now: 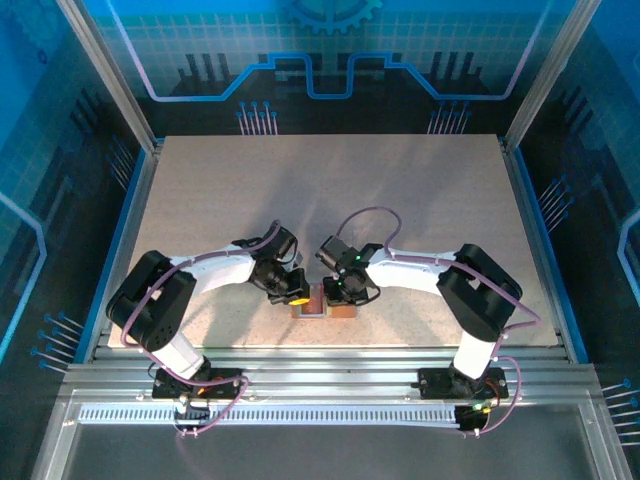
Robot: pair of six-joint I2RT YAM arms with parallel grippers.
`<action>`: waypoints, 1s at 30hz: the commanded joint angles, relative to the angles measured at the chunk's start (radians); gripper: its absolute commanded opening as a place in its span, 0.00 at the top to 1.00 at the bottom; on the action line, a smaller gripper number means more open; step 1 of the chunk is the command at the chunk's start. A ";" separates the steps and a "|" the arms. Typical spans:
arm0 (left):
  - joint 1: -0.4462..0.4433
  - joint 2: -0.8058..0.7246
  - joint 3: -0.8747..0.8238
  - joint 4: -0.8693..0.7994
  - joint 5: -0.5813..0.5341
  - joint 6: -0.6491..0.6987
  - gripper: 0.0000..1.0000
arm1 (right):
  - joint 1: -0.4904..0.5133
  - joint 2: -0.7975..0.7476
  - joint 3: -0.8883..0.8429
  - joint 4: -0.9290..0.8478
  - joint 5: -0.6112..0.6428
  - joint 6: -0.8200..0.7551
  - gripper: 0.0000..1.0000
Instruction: Take the credit cards out of the card holder
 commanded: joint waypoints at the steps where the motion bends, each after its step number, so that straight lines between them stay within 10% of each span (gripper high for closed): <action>1: 0.011 -0.009 -0.025 -0.030 -0.025 0.018 0.89 | -0.011 0.032 -0.034 0.008 -0.001 0.012 0.88; 30: 0.037 -0.040 -0.009 -0.008 0.027 -0.008 0.85 | -0.002 -0.200 -0.019 0.135 -0.112 0.092 0.80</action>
